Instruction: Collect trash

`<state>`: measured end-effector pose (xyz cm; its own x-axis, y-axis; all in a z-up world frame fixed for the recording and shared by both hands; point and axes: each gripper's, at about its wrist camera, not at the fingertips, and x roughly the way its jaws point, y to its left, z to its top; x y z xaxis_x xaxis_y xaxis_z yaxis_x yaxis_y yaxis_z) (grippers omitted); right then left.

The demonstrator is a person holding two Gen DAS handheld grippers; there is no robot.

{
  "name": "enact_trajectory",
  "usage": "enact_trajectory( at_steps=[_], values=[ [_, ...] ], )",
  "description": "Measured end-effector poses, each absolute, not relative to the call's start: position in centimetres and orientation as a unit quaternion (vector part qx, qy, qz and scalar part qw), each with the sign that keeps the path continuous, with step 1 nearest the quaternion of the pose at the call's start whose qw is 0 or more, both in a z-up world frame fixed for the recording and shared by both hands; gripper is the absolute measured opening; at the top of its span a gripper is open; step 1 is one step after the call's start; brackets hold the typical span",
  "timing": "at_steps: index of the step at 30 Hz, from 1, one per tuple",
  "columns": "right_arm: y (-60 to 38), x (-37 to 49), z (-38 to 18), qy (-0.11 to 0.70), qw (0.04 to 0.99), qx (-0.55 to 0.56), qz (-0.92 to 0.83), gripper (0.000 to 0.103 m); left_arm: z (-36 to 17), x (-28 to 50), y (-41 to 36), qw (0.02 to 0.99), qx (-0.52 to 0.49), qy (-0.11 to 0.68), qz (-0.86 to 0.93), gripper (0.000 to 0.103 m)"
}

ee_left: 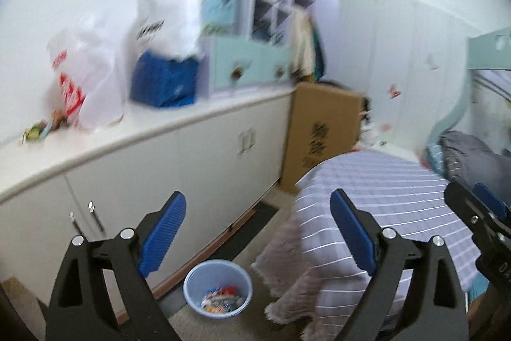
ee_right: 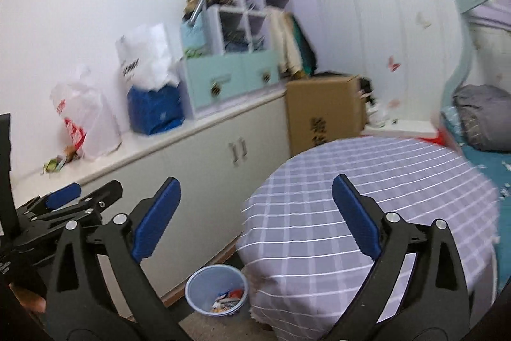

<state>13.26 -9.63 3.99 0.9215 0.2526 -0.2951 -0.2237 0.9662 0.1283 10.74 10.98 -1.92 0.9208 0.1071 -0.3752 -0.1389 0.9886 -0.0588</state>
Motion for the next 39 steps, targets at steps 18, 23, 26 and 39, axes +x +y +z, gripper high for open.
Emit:
enact_trajectory(
  at_steps=[18,23,26,39],
  values=[
    [-18.8,1.4,8.2,0.078,0.995,0.055,0.041,0.097,3.7,0.5,0.5,0.995,0.014,0.094,-0.002,0.096],
    [-19.4,0.4,7.8,0.066,0.996,0.048,0.039,0.097,3.2,-0.3,-0.6,0.996,0.023,0.086,-0.01,0.096],
    [-19.5,0.1,7.6,0.064,0.996,0.044,0.036,0.097,2.8,-0.4,-1.0,0.996,0.027,0.089,-0.011,0.096],
    [-19.1,-0.4,6.7,0.068,0.996,0.032,0.038,0.097,1.8,-0.3,-1.9,0.994,0.039,0.095,-0.031,0.096]
  ],
)
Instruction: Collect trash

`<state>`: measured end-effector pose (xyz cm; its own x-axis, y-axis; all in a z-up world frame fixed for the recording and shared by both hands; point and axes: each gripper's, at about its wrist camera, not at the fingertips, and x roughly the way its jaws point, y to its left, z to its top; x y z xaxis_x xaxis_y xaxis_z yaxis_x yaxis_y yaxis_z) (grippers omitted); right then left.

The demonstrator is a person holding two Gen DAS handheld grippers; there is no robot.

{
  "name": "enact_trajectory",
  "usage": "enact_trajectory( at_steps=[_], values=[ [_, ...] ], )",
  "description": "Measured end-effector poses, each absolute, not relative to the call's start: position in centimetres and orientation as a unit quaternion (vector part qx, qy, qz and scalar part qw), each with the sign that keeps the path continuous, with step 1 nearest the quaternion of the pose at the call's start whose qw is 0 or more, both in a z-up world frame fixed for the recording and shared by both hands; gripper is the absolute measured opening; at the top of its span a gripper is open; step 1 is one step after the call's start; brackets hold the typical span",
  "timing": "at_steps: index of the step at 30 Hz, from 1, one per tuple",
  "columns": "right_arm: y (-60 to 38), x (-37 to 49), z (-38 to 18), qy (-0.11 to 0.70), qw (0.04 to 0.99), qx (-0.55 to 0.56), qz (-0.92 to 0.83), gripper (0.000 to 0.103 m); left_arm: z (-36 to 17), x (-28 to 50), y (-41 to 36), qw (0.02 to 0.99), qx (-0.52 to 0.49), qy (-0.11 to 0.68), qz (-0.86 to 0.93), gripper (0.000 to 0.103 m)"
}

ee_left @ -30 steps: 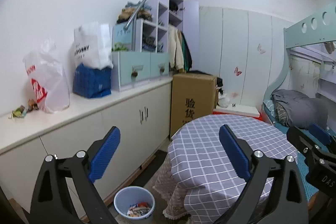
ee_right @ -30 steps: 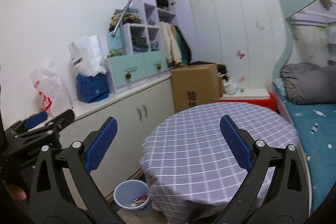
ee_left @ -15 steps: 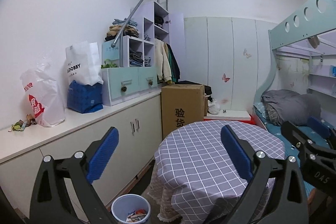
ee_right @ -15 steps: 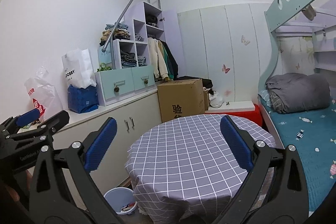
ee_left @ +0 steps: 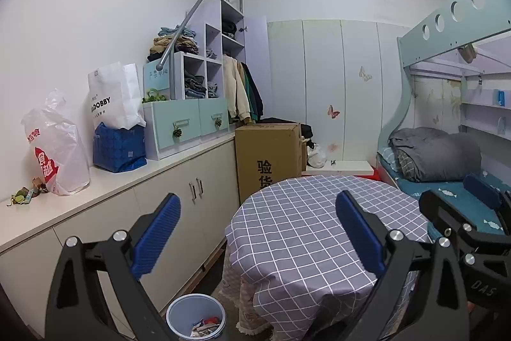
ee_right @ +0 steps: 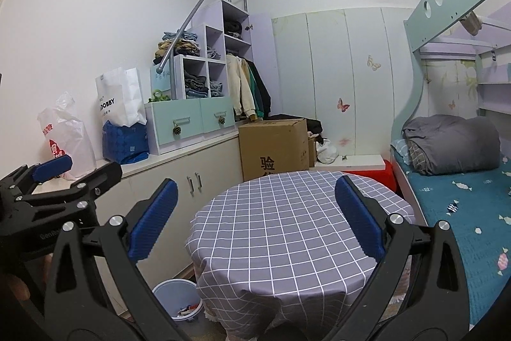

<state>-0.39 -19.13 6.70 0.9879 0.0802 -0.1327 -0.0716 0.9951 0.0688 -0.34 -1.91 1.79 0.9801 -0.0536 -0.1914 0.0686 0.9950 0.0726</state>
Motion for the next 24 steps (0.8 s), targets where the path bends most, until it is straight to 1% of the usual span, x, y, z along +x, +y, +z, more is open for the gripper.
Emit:
enact_trajectory(
  at_steps=[24],
  values=[
    [-17.9,0.6,5.7,0.088,0.995,0.027,0.049,0.097,0.8,0.6,-1.3,0.993,0.032,0.113,-0.033,0.096]
  ],
)
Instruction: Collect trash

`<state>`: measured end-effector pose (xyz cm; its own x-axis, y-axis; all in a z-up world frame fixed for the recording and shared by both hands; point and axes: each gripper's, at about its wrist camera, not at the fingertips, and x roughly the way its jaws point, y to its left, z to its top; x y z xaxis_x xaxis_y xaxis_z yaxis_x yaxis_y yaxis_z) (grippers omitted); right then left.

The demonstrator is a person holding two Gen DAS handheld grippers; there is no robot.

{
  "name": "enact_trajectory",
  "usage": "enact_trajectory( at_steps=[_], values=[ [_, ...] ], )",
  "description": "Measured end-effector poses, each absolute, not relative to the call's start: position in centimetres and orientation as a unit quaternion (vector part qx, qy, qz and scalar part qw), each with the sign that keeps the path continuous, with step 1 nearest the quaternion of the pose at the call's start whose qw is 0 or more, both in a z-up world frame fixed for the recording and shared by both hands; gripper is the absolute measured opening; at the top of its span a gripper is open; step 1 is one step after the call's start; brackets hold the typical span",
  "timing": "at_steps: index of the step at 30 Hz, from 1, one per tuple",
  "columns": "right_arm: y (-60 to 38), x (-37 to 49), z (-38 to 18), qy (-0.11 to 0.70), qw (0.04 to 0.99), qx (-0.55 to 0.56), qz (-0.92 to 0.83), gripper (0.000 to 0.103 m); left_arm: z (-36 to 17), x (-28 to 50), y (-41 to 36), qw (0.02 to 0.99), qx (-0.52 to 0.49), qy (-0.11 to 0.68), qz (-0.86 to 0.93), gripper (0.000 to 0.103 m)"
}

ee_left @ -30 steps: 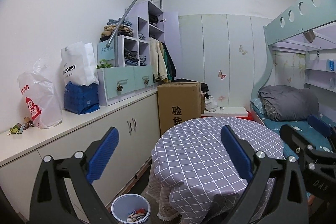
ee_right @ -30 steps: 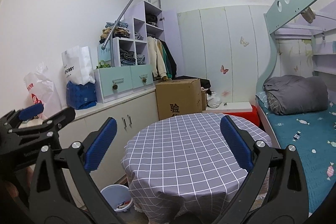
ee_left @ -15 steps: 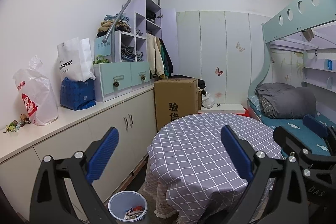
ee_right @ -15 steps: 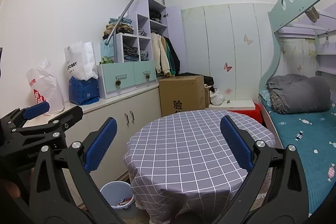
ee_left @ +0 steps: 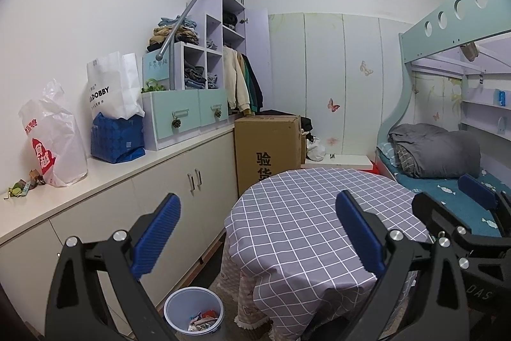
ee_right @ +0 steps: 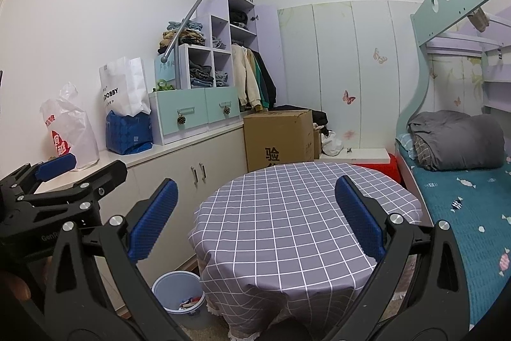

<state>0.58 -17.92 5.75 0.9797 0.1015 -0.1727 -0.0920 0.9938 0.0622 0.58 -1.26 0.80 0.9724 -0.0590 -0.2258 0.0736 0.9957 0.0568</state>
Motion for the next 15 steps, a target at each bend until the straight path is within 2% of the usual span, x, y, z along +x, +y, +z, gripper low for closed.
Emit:
enact_trajectory(
  at_steps=[15],
  values=[
    [-18.11,1.0,5.58,0.098,0.993,0.03,0.052,0.097,0.41,0.67,-1.43,0.992,0.034,0.116,-0.031,0.096]
  ],
)
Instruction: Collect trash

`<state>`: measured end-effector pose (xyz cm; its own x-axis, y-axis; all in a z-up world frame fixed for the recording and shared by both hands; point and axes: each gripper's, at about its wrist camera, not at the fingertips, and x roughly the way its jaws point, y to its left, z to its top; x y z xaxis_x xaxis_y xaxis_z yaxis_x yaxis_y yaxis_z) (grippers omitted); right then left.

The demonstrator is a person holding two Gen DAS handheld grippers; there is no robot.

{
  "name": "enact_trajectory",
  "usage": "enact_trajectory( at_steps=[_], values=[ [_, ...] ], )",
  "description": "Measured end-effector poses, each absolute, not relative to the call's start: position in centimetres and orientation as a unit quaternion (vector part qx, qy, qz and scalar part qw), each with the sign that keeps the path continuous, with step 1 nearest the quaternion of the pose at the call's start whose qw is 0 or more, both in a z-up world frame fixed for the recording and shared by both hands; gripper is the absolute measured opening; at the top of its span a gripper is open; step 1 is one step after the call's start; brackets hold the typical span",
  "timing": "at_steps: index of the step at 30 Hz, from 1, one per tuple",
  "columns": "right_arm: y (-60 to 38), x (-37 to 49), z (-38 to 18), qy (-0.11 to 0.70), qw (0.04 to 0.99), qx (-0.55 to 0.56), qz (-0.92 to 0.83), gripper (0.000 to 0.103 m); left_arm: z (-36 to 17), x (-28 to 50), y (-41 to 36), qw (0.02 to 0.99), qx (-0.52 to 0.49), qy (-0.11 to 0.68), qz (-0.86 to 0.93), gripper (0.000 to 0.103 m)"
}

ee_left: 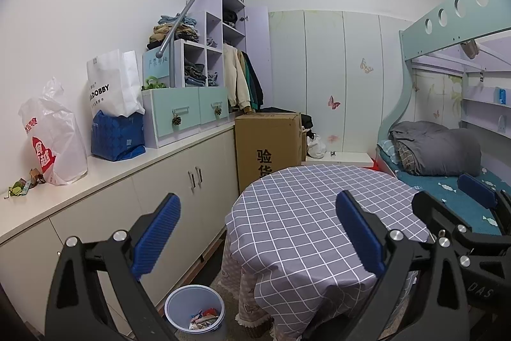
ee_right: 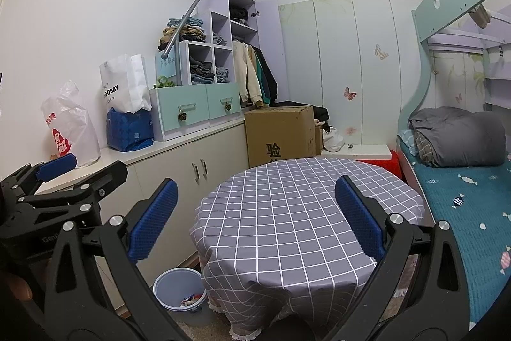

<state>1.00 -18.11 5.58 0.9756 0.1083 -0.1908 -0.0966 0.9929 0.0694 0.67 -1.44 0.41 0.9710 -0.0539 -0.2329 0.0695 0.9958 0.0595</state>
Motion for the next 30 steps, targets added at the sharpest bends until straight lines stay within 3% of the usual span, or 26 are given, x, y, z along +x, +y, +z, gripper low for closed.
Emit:
enact_trajectory(
  at_steps=[30],
  values=[
    [-18.25,1.01,5.03,0.103,0.993,0.031,0.054,0.097,-0.24,0.78,-1.23,0.992,0.035,0.119,-0.031,0.096]
  ],
)
